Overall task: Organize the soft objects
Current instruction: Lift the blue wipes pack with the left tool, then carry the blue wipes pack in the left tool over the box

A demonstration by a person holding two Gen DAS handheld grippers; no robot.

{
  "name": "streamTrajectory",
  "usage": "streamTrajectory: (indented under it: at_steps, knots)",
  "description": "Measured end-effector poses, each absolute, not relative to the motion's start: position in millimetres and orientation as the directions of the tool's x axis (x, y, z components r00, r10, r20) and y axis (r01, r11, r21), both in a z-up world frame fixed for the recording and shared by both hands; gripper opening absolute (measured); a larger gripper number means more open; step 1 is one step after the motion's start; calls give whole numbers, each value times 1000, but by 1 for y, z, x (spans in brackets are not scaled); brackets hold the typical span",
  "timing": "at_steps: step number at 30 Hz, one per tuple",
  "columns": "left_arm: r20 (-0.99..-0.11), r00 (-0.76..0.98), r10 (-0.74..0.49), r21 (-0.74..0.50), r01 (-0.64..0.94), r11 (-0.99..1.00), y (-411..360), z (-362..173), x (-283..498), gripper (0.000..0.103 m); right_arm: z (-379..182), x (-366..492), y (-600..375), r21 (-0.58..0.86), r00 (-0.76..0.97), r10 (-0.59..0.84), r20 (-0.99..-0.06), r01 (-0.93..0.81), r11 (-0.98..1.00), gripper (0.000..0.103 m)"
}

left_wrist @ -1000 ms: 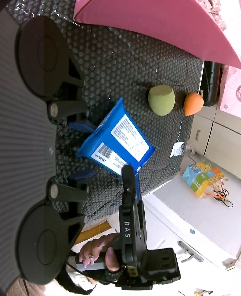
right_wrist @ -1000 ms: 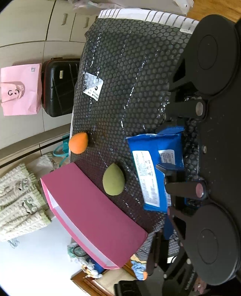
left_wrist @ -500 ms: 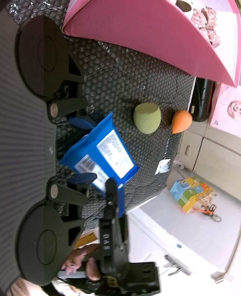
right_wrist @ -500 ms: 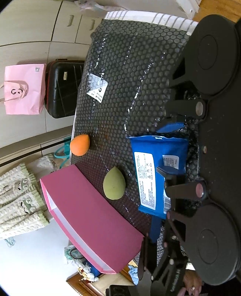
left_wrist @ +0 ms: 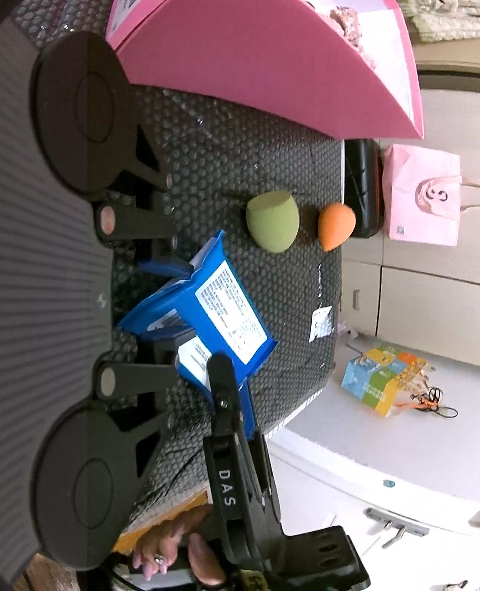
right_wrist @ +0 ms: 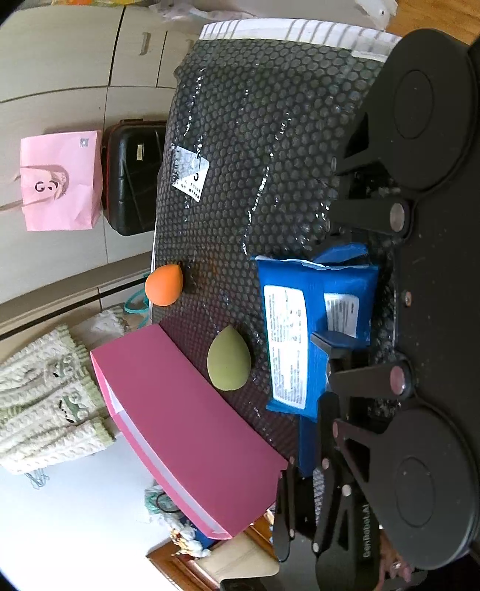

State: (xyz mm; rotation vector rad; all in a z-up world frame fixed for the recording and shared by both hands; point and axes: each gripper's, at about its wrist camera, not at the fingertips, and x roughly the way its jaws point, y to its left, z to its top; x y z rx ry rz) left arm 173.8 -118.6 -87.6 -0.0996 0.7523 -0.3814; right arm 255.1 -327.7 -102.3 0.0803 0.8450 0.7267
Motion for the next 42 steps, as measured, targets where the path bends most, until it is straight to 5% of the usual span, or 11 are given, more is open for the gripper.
streamTrajectory:
  at_steps: [16, 42]
  knots:
    - [-665, 577, -475, -304, 372, 877, -100, -71, 155, 28, -80, 208, -323, 364, 473, 577, -666, -469, 805, 55]
    - [-660, 538, -524, -320, 429, 845, 2, -1, 92, 31, -3, 125, -227, 273, 436, 613, -658, -621, 735, 66]
